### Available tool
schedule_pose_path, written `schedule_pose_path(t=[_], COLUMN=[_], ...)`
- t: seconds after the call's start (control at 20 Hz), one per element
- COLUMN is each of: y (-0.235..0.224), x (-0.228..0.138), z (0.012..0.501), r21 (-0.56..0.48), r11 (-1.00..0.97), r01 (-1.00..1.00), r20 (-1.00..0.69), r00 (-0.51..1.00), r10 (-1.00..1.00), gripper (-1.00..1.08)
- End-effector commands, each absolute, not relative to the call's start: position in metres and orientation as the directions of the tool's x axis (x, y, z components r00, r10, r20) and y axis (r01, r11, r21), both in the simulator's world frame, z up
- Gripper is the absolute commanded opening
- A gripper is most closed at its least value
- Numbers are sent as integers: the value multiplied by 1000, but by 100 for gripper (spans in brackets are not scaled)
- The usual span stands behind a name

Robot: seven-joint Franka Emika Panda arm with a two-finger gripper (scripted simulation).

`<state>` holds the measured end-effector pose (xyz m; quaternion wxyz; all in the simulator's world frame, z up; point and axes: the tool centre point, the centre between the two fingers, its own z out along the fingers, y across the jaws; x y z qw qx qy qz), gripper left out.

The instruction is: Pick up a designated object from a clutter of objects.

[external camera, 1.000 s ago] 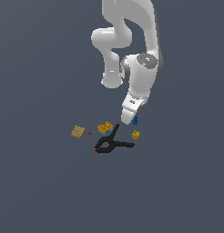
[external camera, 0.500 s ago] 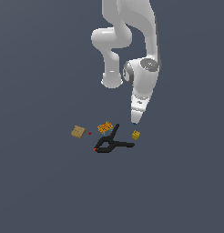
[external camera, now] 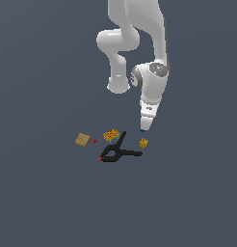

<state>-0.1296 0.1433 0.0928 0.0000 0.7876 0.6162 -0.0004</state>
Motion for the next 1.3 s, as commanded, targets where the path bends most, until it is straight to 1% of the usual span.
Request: schedule_pose_path(t=[0.0,0.65,1.0,1.05,1.25], y=[143,144,144,144,144], x=[-130,-131,-130,-130,-130], z=[91,49,42,42,42], r21=[0,0,0,0,0], r11=[-241,-235,-235,-235,-235], r01=[971,972,972,972,972], r20=[-1,0,0,0,0], r00=[241,235,235,235,235], r10=[971,972,972,972,972], gripper=[100,100,100,-100,-100])
